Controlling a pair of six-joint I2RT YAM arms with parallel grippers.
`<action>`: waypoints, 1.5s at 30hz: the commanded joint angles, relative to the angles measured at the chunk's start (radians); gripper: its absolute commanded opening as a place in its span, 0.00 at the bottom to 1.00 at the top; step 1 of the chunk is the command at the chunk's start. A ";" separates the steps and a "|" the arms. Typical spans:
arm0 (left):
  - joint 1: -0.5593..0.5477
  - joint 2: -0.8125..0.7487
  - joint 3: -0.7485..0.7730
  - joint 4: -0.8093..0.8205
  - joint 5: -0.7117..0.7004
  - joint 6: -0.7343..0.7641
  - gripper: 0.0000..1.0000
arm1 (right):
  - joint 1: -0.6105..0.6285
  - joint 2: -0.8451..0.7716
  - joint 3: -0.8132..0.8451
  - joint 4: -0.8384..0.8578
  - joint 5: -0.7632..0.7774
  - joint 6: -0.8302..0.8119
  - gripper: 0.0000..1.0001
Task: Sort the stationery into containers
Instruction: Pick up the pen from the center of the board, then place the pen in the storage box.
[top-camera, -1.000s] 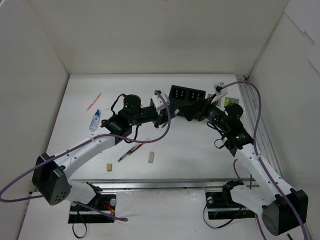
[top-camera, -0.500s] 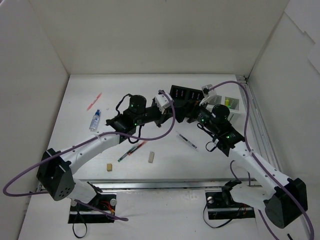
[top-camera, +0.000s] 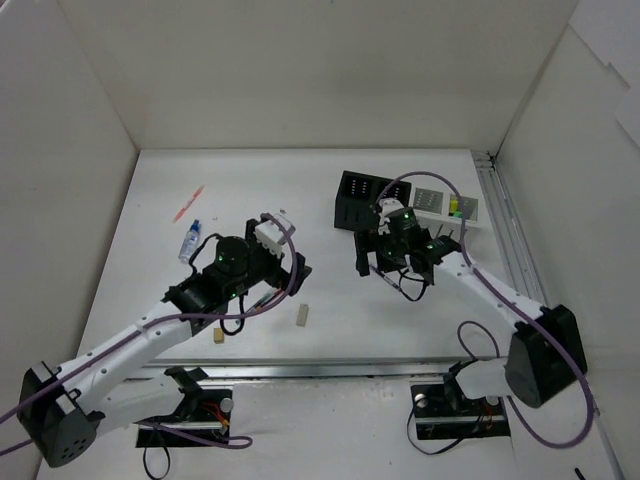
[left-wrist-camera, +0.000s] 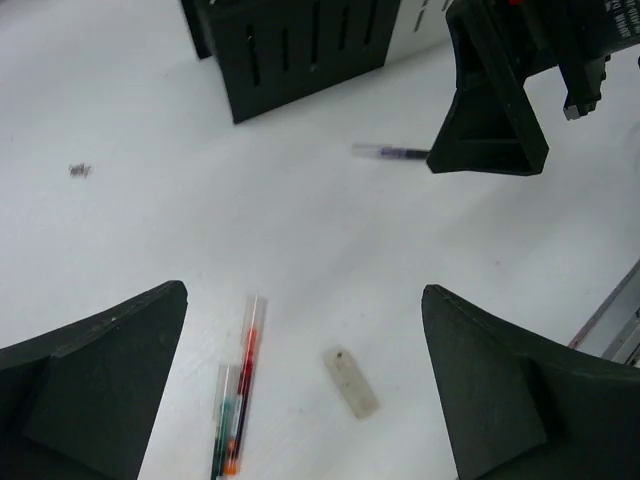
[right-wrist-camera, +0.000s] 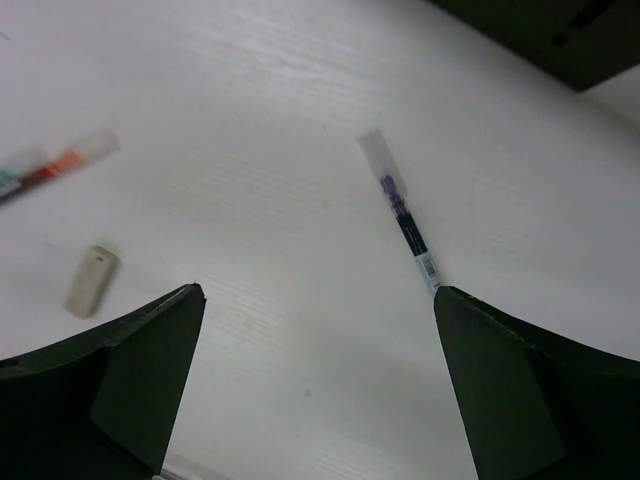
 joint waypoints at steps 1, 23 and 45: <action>0.020 -0.118 -0.083 -0.058 -0.131 -0.112 0.99 | -0.034 0.143 0.085 -0.130 0.007 -0.113 0.97; 0.030 -0.215 -0.169 -0.200 -0.275 -0.223 0.99 | -0.051 0.576 0.297 -0.253 0.074 -0.243 0.30; 0.060 -0.143 -0.163 -0.180 -0.329 -0.206 0.99 | -0.152 0.047 0.248 0.311 0.201 -0.239 0.00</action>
